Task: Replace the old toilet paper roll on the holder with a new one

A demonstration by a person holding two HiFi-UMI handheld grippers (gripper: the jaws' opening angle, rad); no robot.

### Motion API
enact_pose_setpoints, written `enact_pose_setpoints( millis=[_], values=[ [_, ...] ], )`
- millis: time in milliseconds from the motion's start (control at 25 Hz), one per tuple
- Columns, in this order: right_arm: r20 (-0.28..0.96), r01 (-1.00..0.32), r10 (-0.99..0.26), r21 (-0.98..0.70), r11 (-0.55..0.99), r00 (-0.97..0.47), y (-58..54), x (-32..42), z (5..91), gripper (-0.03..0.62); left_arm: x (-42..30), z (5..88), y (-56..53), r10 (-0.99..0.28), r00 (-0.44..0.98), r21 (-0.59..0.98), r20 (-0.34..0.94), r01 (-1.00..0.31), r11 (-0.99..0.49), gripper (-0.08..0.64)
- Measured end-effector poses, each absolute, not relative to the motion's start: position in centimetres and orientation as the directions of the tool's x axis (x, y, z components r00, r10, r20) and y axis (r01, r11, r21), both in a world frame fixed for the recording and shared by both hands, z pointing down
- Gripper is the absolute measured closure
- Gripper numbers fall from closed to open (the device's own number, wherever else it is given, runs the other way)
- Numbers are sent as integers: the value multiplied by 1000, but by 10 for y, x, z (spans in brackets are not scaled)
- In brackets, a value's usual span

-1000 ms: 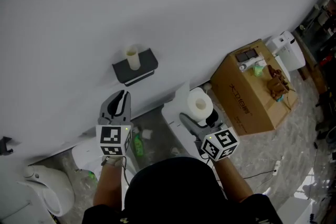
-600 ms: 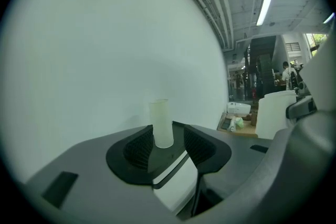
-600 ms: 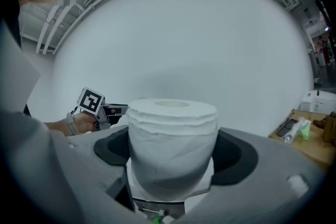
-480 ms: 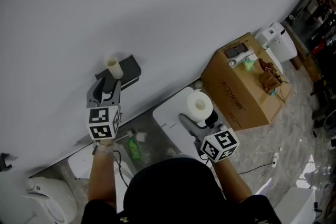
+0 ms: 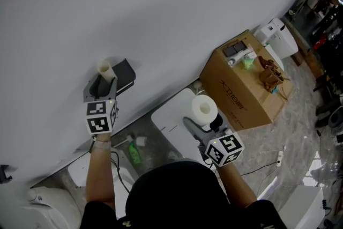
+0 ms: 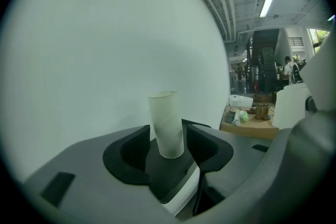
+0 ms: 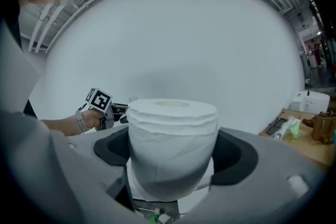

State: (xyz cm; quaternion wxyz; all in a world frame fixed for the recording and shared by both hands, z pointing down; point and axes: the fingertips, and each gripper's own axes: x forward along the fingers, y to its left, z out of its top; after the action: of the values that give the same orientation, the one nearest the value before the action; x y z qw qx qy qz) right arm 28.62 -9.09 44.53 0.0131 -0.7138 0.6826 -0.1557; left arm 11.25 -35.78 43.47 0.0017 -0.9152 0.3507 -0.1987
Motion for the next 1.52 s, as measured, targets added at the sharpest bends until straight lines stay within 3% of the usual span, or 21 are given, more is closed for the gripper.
enact_pose_setpoints(
  millis=[280, 800, 1520],
  values=[
    [202, -970, -979, -232, -72, 25, -88, 288, 444, 160, 112, 437, -365, -653, 656, -167, 378, -646, -745, 384],
    [189, -973, -982, -226, -52, 8, -83, 276, 440, 160, 100, 419, -350, -653, 684, -172, 326, -636, -752, 385],
    [158, -965, -976, -237, 109, -149, -99, 207, 430, 160, -4, 397, -265, -719, 634, -194, 285, -697, -691, 385]
  ],
)
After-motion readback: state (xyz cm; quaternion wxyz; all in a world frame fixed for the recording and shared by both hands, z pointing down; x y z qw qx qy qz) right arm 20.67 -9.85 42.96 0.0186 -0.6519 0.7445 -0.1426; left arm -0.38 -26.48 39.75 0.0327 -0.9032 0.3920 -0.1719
